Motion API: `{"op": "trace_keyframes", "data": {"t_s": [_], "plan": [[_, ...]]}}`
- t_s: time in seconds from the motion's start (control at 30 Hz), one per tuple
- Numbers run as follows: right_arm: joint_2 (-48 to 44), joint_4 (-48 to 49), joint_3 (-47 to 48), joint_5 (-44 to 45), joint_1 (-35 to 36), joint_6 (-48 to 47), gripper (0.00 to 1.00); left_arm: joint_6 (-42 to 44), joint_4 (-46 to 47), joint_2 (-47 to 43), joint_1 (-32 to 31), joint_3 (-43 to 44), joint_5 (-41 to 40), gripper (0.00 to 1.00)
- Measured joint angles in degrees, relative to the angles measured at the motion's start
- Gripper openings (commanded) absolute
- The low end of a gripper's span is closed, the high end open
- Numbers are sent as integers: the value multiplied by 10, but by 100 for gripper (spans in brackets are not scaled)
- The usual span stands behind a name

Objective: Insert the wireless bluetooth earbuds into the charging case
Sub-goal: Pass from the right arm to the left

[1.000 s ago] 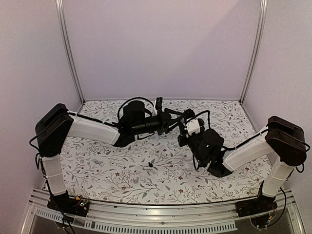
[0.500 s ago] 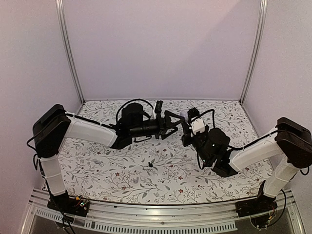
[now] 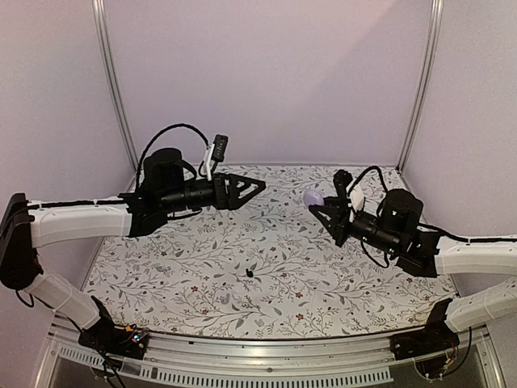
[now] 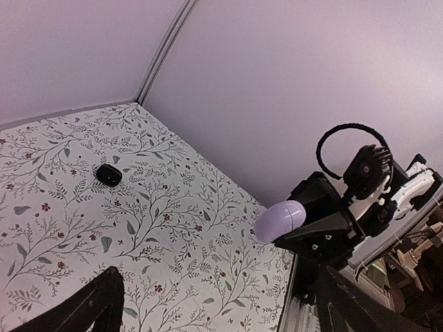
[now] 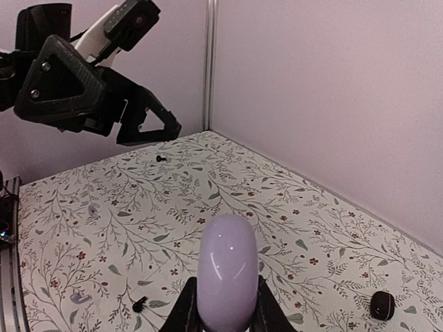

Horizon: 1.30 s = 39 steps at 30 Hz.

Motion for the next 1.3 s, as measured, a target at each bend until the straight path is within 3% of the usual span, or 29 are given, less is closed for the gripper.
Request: {"op": "trace_keyframes", "data": {"t_s": [0.17, 0.33, 0.63, 0.97, 1.3], "plan": [[-17, -125, 54, -123, -2, -15, 0, 34, -48, -1, -5, 0, 36, 88], [8, -192, 110, -163, -2, -41, 0, -12, -47, 38, -15, 0, 106, 86], [35, -269, 130, -167, -2, -79, 0, -133, 27, 90, -37, 11, 189, 87], [57, -309, 161, -144, 12, -92, 0, -163, -12, 120, -45, 64, 192, 82], [71, -332, 177, -111, 28, -99, 0, -175, -43, 147, -49, 85, 189, 70]]}}
